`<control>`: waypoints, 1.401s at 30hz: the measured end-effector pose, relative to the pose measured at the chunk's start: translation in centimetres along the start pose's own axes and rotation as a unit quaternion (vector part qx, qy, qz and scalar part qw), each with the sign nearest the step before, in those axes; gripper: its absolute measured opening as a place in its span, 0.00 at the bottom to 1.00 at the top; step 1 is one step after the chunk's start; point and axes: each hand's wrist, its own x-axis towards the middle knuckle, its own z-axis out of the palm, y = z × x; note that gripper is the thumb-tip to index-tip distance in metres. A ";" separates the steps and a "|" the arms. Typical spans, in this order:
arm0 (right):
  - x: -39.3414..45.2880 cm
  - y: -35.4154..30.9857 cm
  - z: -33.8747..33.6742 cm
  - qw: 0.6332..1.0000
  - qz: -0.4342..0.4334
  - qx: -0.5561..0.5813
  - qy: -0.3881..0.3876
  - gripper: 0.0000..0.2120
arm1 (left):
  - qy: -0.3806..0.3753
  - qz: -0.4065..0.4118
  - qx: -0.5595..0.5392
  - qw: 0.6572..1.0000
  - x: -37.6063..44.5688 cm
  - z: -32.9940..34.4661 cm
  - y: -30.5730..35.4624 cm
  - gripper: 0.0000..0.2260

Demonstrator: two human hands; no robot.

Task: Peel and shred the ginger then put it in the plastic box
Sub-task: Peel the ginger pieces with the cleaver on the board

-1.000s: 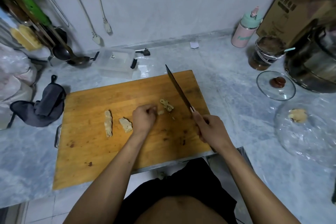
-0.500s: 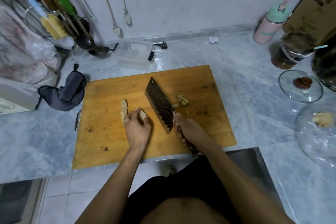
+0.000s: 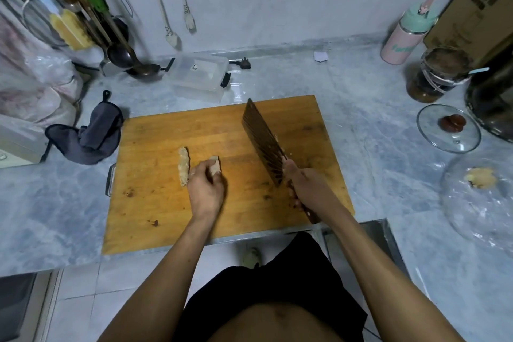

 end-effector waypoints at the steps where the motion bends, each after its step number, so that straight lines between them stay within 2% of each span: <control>1: -0.1 -0.3 0.5 1.000 -0.011 -0.003 -0.009 0.30 | -0.001 0.002 0.002 1.000 0.0 -0.2 -0.1 0.14; 7: 0.4 -1.4 2.8 0.996 -0.042 -0.052 -0.054 0.30 | -0.004 0.023 0.024 0.999 -0.4 -1.9 -0.7 0.11; 10: 1.0 -1.6 3.3 0.993 -0.058 -0.080 -0.066 0.32 | 0.036 0.032 0.038 0.998 -0.5 -2.9 -1.5 0.11; 14: 1.7 -2.1 3.7 0.989 -0.068 -0.100 -0.080 0.31 | 0.072 -0.034 0.073 0.994 1.1 -4.5 -2.1 0.14; 18: 2.0 -2.4 4.3 0.987 -0.076 -0.123 -0.075 0.31 | 0.013 -0.080 0.091 0.993 3.6 -5.2 -2.3 0.17; 21: 2.0 -2.2 5.2 0.986 -0.070 -0.135 -0.074 0.32 | 0.003 -0.117 0.026 0.993 3.9 -5.4 -2.1 0.12; 24: 1.9 -1.7 6.9 0.982 -0.077 -0.156 -0.071 0.31 | 0.044 -0.185 -0.060 0.980 3.1 -5.8 -2.3 0.11; 27: 1.6 -2.0 8.9 0.976 -0.095 -0.182 -0.073 0.29 | 0.076 -0.219 -0.122 0.965 1.7 -6.0 -3.5 0.11; 36: 2.1 -5.3 13.5 0.968 -0.092 -0.185 -0.142 0.29 | 0.103 -0.255 -0.237 0.932 -1.2 -6.9 -5.6 0.09; 42: 2.1 -6.1 14.2 0.969 -0.085 -0.166 -0.164 0.29 | 0.126 -0.232 -0.272 0.925 -1.0 -7.9 -5.0 0.09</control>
